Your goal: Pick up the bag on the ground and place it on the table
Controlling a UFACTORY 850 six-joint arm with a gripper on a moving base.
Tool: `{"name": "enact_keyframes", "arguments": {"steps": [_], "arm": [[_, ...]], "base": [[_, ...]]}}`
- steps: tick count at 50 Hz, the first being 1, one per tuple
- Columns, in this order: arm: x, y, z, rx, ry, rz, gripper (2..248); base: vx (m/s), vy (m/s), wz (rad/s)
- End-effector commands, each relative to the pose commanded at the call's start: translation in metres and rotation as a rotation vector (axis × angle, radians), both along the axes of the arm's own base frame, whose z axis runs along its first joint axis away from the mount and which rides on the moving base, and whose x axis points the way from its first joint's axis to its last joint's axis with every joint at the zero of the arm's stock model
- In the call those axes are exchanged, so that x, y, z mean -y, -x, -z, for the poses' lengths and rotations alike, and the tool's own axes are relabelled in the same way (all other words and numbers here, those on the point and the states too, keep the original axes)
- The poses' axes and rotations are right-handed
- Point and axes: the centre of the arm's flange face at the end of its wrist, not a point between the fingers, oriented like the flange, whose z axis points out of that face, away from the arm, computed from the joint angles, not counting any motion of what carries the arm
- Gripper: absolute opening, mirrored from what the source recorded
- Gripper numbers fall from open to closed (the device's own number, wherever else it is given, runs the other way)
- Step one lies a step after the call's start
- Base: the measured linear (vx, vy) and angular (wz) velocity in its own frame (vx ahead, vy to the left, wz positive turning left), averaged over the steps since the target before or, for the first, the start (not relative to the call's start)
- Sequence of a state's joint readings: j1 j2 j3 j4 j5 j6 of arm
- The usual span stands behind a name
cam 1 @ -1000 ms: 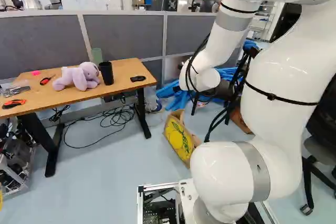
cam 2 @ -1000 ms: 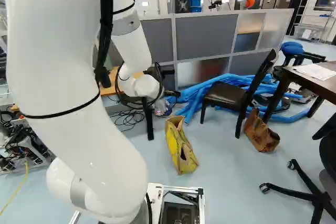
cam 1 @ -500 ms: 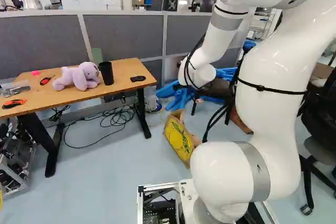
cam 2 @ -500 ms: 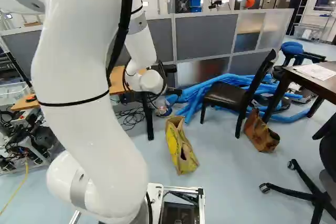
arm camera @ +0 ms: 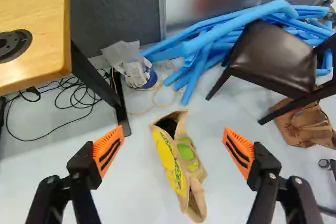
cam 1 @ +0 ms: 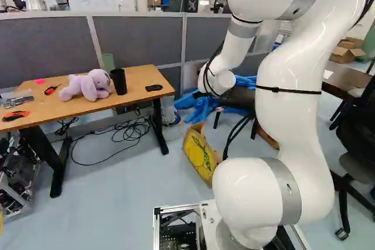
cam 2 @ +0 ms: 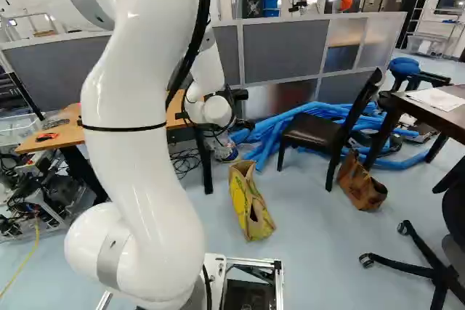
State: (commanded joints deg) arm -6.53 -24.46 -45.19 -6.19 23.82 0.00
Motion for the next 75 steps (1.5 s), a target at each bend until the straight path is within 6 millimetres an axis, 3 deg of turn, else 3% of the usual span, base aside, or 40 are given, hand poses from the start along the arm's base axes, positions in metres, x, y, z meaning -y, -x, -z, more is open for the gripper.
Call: {"name": "enact_keyframes", "arguments": {"steps": [18,75], "arm": [[0.009,-0.021,0.026,-0.052,-0.003,0.013,247],[0.015,-0.027,0.110,-0.317,-0.019,0.025,247]], "base": [[0.000,0.000,0.000],[0.000,0.000,0.000]]}}
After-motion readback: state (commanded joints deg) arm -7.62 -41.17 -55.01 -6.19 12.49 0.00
